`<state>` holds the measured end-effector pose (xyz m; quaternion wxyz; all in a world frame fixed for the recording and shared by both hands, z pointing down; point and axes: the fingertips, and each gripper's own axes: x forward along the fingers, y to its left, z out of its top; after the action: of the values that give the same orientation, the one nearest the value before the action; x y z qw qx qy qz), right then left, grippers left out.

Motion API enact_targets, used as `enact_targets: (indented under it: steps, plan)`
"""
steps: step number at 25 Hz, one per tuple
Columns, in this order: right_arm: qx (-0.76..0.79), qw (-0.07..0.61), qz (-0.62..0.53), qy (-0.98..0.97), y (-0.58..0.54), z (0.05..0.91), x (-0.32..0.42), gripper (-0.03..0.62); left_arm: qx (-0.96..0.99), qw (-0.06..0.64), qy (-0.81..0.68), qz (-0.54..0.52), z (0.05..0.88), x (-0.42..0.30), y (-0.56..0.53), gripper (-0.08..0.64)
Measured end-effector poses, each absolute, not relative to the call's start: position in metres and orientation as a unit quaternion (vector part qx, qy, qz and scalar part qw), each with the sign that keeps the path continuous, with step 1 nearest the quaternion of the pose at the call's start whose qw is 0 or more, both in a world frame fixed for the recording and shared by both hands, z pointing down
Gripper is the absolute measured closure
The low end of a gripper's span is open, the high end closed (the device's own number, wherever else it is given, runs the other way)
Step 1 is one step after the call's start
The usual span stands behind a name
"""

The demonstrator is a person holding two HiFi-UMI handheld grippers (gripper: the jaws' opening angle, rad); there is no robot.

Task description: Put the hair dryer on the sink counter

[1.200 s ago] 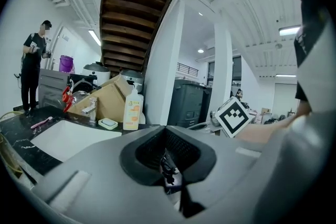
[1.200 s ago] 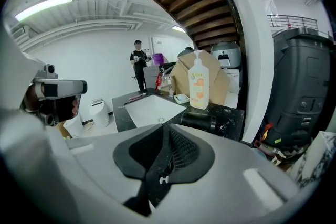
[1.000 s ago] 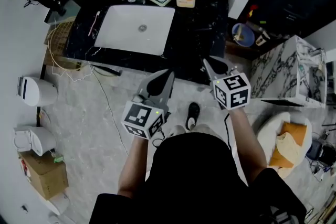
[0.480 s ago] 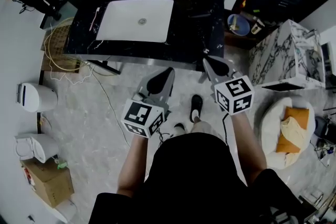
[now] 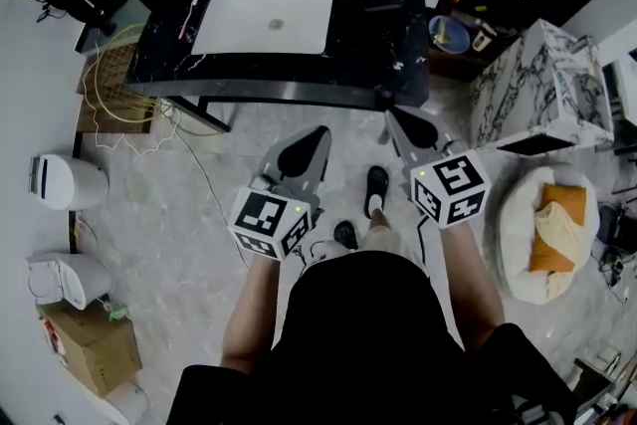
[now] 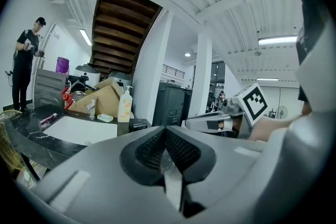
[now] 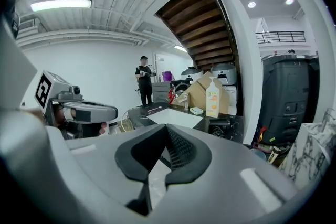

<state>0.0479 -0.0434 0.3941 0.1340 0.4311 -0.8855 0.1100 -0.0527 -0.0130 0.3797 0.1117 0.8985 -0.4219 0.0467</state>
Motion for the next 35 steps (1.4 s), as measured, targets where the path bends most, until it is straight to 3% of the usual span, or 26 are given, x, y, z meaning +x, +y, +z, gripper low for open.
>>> enact_targets:
  steps: [35]
  plan:
    - [0.453,0.084,0.065,-0.885,0.072,0.355,0.066,0.584,0.913,0.1,-0.393,0.036,0.374,-0.038,0.057,0.561]
